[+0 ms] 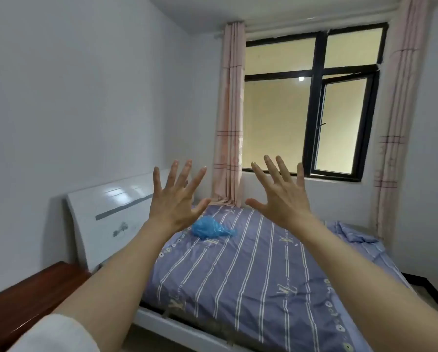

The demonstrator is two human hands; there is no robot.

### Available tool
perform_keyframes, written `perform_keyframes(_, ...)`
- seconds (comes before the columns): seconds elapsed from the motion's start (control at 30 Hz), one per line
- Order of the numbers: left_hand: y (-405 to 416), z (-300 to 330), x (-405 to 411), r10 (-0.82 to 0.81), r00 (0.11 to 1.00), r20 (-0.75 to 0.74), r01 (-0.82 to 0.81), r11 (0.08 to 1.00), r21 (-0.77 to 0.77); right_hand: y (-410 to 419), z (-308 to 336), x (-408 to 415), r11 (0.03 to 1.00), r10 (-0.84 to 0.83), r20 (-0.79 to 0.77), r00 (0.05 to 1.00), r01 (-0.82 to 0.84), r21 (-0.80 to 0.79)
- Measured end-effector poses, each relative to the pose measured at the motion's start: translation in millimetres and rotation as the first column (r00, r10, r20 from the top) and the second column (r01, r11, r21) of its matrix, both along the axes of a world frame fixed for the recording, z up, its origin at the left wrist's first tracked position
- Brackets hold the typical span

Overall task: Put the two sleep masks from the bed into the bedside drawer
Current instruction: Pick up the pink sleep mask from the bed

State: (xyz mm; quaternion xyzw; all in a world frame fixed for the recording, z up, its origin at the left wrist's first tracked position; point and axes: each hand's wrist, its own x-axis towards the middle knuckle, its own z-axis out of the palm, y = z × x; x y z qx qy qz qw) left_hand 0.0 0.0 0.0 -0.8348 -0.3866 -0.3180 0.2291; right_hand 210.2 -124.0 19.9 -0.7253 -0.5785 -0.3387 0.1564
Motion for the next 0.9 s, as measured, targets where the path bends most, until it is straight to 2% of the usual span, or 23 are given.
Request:
perform_keyframes(0.13,8.9,-23.2,-15.0,0.007,0.999,-0.047,-0.008,1.000,-0.010,20.0,-28.2,-22.6,0.996,0.086,-0.062,0.994,-0.087,-0.017)
perform_keyframes(0.23,15.9,-55.4,-33.6,-0.032,0.996,-0.084,0.023,0.994,-0.108,35.2,-64.6,-40.3,0.989,0.113,-0.126,0.986,-0.123,-0.077)
perform_keyframes(0.5,26.9,-172.6,-91.8,-0.096,0.994,0.055,0.109,0.916,-0.387,58.9,-186.9,-96.6,0.958,0.148,-0.332,0.932,-0.218,-0.187)
perform_keyframes(0.7,57.7,-260.8,-119.5,0.013,0.999,0.039,0.011,0.824,-0.566,88.8,-264.8,-107.9,0.920,0.075,-0.457,0.886,-0.238,-0.311)
perform_keyframes(0.9,127.6,-309.2,-104.2,0.073,0.997,-0.023,-0.068,0.723,-0.688,164.8,-311.6,-85.2,0.876,0.027,-0.504,0.863,-0.263,-0.404)
